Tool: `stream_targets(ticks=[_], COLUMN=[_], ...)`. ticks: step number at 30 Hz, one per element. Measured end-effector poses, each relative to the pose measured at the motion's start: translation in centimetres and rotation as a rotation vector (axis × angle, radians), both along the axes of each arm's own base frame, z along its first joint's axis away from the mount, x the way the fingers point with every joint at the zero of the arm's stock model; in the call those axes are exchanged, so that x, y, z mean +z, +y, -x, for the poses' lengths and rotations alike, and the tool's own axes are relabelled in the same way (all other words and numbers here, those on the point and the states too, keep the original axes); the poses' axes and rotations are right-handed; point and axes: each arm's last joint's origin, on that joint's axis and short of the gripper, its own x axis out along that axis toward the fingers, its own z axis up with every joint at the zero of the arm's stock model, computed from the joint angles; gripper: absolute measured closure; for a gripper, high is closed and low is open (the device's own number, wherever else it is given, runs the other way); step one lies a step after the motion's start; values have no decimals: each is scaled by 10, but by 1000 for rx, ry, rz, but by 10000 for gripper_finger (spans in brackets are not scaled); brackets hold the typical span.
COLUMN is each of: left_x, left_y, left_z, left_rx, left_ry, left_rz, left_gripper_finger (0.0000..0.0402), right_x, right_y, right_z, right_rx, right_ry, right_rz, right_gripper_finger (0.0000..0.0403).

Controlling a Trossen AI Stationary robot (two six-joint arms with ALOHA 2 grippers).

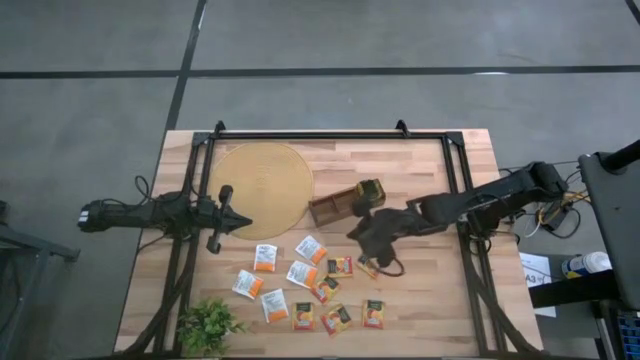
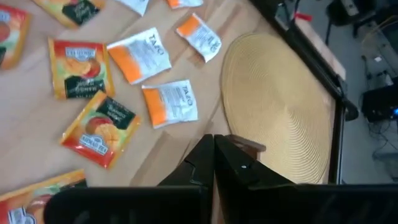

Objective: Pick & Place Tea
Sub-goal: Put the orange tea bag into the middle section of the wooden organizer

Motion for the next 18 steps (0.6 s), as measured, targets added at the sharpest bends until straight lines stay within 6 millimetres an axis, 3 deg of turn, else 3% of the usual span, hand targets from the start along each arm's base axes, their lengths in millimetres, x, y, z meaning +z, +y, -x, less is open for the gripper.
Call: stream_targets(ticks=[8,12,18], left_x=[0,0,0], left_y=[0,0,0], left_z=[0,0,0], left_rx=[0,0,0], left_ry=[1,1,1], left_rz=[0,0,0], left_gripper_finger=[401,401,401], right_x=[0,-5,-21], right_y=[5,9,12], right_z=[-28,-31,-23], right_rx=[-55,10,83], right_ry=[89,249,441], right_rz=[4,-40,-121], right_gripper_finger=[394,385,339])
